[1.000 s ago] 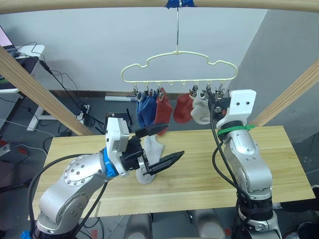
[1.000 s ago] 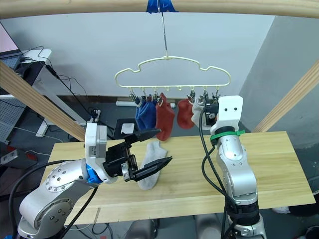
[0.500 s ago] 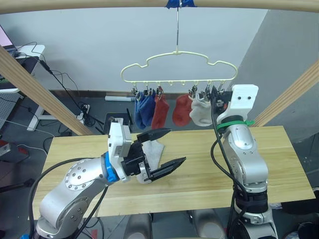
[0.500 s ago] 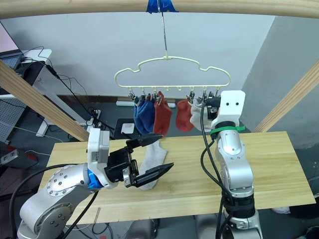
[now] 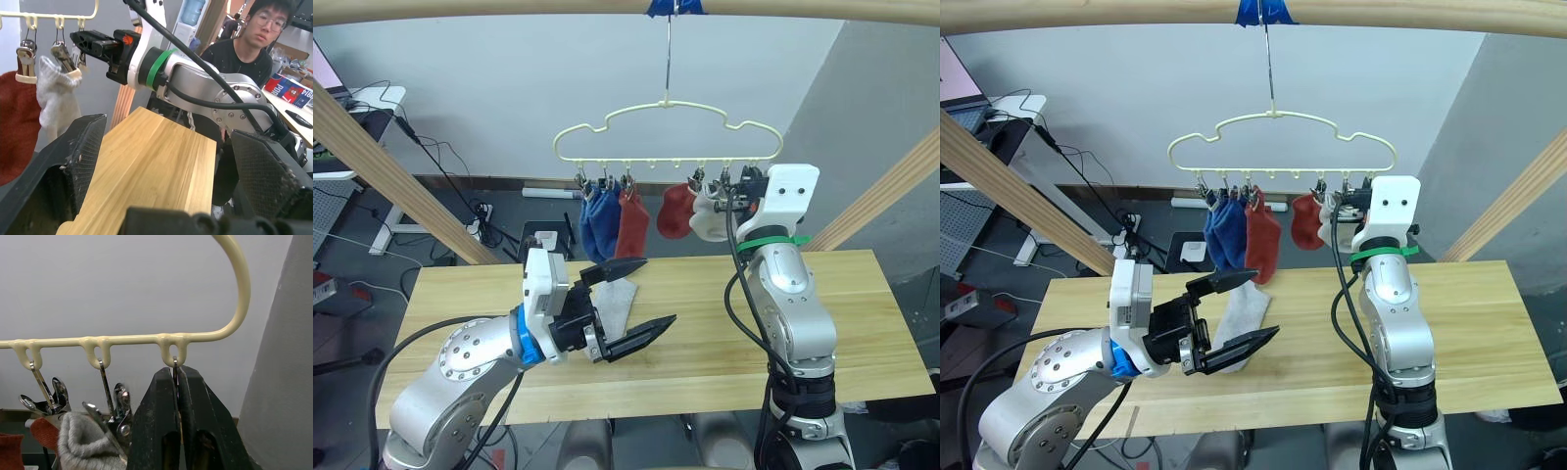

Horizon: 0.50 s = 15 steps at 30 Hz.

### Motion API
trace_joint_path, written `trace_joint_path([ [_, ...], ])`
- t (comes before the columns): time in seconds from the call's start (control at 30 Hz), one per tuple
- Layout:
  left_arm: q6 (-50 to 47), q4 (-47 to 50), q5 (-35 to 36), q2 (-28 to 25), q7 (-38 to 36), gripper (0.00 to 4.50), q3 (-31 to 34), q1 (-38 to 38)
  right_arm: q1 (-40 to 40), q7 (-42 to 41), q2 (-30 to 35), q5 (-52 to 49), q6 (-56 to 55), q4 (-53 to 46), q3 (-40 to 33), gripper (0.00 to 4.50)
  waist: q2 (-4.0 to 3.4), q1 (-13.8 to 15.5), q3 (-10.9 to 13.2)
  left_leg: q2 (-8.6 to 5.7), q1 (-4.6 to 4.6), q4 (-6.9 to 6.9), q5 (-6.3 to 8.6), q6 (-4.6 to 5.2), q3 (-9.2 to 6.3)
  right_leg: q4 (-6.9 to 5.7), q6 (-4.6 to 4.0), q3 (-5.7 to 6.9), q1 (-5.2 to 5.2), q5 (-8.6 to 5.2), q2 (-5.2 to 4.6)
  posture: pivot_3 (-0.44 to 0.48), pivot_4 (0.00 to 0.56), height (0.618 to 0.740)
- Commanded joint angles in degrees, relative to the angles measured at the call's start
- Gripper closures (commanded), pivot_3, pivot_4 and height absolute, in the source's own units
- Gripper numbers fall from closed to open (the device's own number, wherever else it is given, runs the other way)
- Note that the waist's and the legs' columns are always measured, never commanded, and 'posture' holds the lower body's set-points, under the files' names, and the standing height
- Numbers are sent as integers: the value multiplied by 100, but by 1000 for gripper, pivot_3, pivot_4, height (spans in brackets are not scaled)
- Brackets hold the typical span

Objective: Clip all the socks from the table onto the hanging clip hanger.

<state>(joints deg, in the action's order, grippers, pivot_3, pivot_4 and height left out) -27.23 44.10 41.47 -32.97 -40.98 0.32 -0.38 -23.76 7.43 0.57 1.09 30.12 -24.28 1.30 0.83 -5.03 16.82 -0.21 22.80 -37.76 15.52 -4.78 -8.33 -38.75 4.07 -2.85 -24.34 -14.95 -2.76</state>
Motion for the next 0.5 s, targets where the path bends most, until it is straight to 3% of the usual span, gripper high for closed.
trace_joint_path([
  [0.03, 130, 54, -96, -22, -52, 0, -77, 0, -54, -222, 142, -15, -13, -135, -30, 4479, 0, -1, 0, 0, 0, 0, 0, 0, 0, 0, 0, 0, 0, 0, 0, -99, 268, 740],
  [0.2, 74, -373, -395, -98, -21, 0, -61, 187, -69, -1048, 795, -514, 462, -131, -417, 4479, 0, -2, 0, -1, 0, 0, 0, 0, 0, 0, 0, 1, 1, 0, 0, -109, 267, 740],
  [0.33, 77, -1303, -1186, -455, 52, 0, -89, 586, -189, -2238, 1841, -1415, 971, 6, -1109, 4479, 0, 12, 0, -2, -1, -1, 0, 1, 0, 2, 0, 2, 4, 0, 0, -119, 266, 740],
  [0.5, -17, -2496, -1820, -391, 302, 0, -264, -93, -482, -3624, 2768, -2743, 1825, 218, -1436, 4479, 1, 29, 0, -3, -1, -4, 0, 3, -7, 7, 0, 13, 10, -1, -1, -132, 265, 740],
])
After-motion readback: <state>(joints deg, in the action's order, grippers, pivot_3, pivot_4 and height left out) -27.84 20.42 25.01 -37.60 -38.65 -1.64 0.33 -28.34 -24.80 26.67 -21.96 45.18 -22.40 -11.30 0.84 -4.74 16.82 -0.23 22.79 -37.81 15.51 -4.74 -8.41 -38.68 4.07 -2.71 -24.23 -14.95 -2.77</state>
